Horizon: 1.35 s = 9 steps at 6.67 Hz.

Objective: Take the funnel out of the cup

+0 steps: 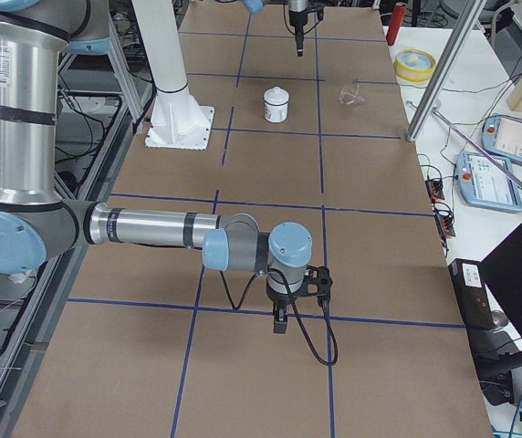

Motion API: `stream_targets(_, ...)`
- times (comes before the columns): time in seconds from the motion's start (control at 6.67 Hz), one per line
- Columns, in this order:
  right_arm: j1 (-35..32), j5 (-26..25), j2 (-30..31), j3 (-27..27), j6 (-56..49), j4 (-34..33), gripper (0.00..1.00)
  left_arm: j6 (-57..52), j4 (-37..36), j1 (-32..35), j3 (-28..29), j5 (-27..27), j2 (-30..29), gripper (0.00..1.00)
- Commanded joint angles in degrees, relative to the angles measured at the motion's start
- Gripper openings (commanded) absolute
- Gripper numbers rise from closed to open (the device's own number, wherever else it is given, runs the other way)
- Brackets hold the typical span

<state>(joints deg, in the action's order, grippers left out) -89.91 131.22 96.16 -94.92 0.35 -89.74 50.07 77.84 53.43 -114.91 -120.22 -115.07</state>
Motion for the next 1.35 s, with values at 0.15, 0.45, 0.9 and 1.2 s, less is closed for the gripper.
stream_targets(0.15, 0.0, 0.0, 0.0, 0.0, 0.0, 0.0, 1.0, -27.4, 0.0, 23.2, 6.2, -16.4, 18.4, 1.0)
stream_targets(0.45, 0.0, 0.0, 0.0, 0.0, 0.0, 0.0, 1.0, -50.4, -0.4, 35.6, 14.1, -16.2, 24.5, 1.0)
stream_targets(0.9, 0.0, 0.0, 0.0, 0.0, 0.0, 0.0, 1.0, -55.6, 1.4, 39.6, 16.5, -15.7, 30.5, 1.0)
stream_targets(1.2, 0.0, 0.0, 0.0, 0.0, 0.0, 0.0, 1.0, -55.3, 1.2, 39.5, 16.6, -15.6, 30.0, 1.0)
